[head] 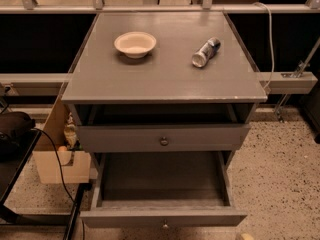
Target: Close middle drawer
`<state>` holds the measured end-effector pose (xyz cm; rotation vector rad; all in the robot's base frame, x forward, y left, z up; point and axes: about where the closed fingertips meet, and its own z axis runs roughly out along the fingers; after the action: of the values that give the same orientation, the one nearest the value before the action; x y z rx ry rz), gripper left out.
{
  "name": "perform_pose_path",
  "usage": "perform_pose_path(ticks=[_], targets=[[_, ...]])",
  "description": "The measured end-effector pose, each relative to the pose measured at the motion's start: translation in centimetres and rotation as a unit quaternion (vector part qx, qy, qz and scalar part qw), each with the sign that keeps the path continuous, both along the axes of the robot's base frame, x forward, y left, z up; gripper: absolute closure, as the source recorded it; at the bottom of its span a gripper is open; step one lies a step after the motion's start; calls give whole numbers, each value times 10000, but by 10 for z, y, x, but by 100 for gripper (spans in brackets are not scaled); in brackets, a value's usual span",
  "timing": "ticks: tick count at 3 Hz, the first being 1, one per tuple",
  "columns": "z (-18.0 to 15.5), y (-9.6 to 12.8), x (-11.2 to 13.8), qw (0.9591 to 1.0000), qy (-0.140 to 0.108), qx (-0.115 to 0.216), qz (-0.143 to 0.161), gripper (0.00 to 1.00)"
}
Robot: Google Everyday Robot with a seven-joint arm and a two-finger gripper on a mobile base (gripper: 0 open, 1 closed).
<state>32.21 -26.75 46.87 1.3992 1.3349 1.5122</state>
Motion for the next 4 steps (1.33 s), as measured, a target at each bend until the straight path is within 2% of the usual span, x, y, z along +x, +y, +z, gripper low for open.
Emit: perform_pose_path(ticks=[1,2,3,4], targets=[[-22,-7,4,9977,-379,-532,173,100],[-34,-8,4,9940,-575,-875,323,100],[-59,0,6,9892,-599,-1186,619,100],[-73,6,14,9856,-552,-1347,863,100]])
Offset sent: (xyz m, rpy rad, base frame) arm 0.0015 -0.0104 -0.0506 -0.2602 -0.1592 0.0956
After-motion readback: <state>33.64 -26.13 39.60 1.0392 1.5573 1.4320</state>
